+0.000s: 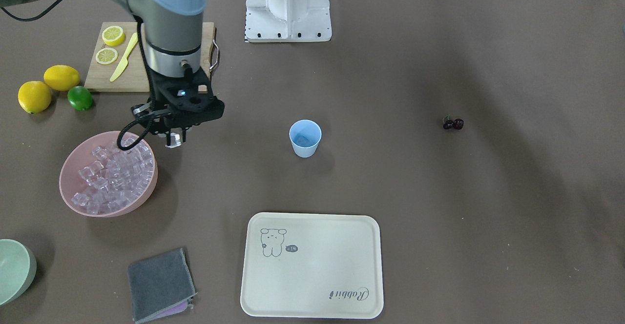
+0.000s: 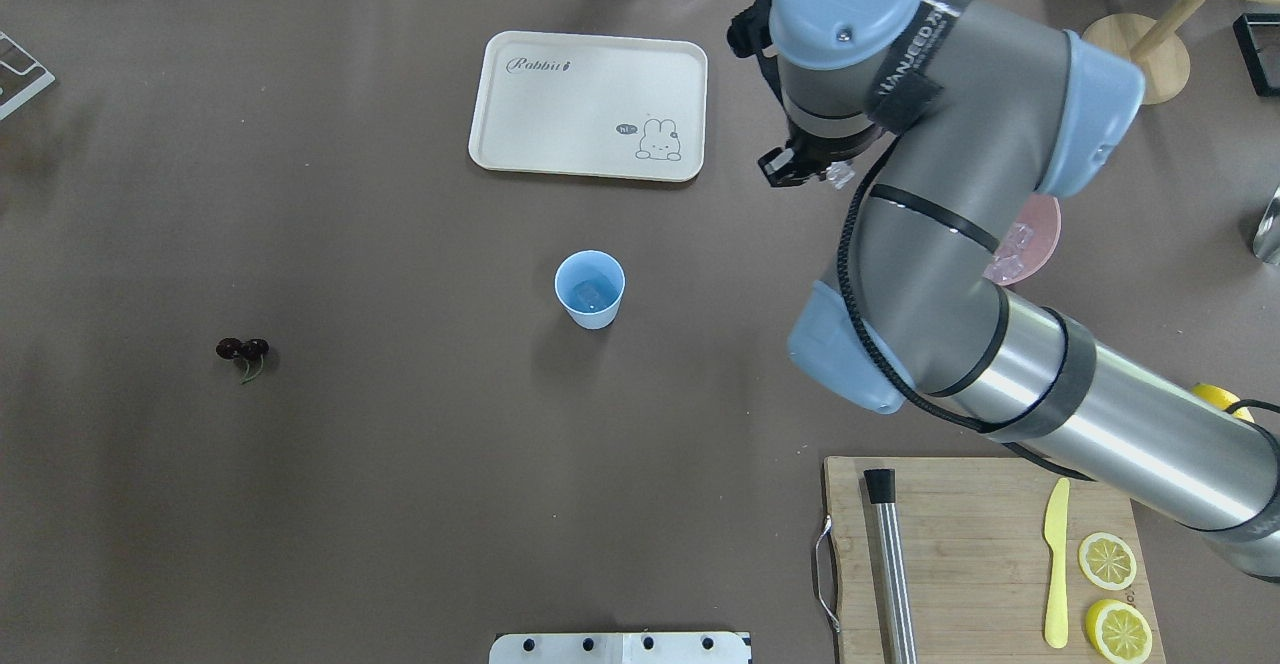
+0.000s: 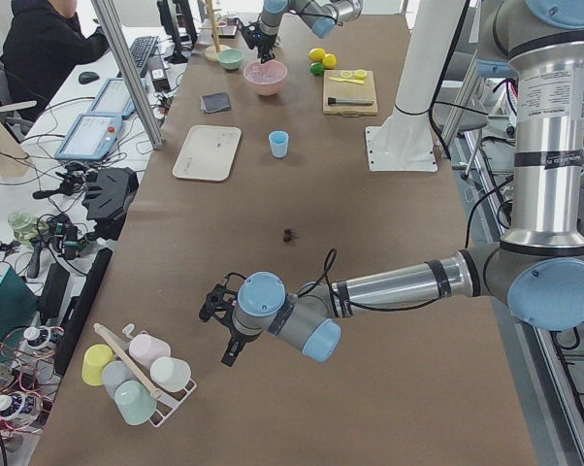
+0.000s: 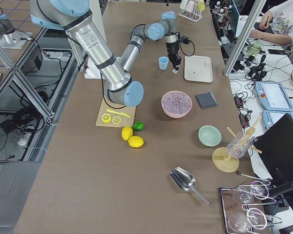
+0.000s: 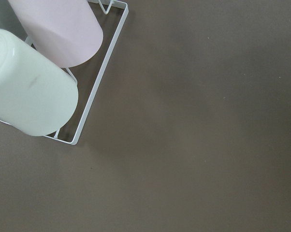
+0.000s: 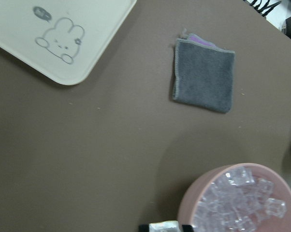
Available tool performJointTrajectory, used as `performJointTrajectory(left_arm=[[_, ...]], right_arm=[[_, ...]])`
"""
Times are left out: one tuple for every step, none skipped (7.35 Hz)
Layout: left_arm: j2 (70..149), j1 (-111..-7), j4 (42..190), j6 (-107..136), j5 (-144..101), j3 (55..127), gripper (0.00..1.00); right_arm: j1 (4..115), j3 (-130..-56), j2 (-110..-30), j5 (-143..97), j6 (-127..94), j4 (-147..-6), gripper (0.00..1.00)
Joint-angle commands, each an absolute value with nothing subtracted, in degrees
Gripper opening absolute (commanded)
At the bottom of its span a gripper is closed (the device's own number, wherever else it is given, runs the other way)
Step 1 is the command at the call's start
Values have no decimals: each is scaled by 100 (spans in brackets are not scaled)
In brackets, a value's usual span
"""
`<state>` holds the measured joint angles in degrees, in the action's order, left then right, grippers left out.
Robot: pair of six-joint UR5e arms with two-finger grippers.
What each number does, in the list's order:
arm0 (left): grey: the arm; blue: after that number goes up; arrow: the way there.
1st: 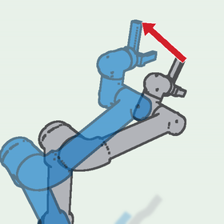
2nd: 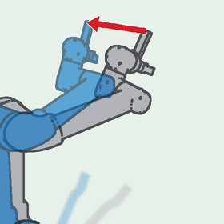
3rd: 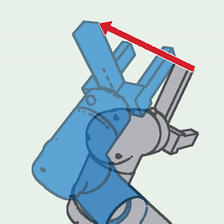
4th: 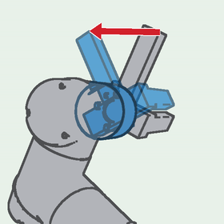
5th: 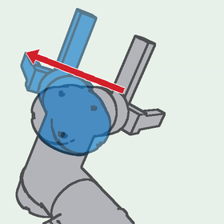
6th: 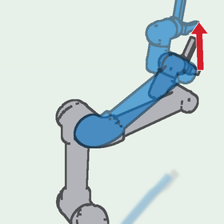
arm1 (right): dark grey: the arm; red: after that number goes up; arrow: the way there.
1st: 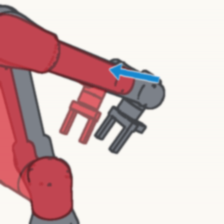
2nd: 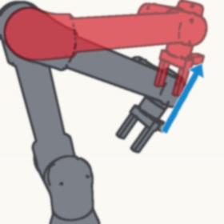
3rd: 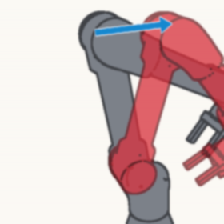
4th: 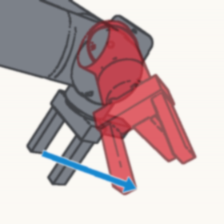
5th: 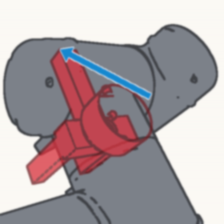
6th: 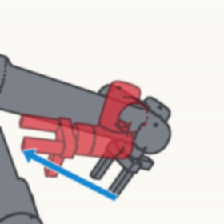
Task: Put ice and cherries in cup
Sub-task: 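Carry the ice cube with the right gripper over the light-blue cup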
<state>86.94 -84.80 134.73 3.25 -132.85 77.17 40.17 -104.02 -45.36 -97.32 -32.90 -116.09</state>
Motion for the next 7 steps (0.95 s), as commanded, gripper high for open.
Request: performJointTrajectory(left_arm=[[8736, -8473, 13474, 325, -13280, 7708, 98], [8736, -8481, 13474, 325, -13289, 7725, 98], [8736, -8481, 13474, 325, -13289, 7691, 98], [8754, -8473, 13474, 325, -13289, 7699, 98], [8771, -8481, 13474, 325, -13289, 7691, 98], [8780, -8473, 13474, 325, -13289, 7708, 98], [8780, -8481, 13474, 325, -13289, 7708, 98]], right_arm=[[3649, -10240, -3887, -10192, -4582, -11366, 0], [3491, -10048, -3789, -10282, -4788, -11034, 0], [3385, -9367, -3597, -10274, -5060, -10265, 0], [3323, -8534, -3299, -10283, -5280, -9596, 0], [3287, -8177, -3218, -10275, -5282, -9293, 0], [3252, -8156, -3226, -10274, -5282, -9290, 0], [3165, -8156, -3260, -10257, -5291, -9290, 0]])
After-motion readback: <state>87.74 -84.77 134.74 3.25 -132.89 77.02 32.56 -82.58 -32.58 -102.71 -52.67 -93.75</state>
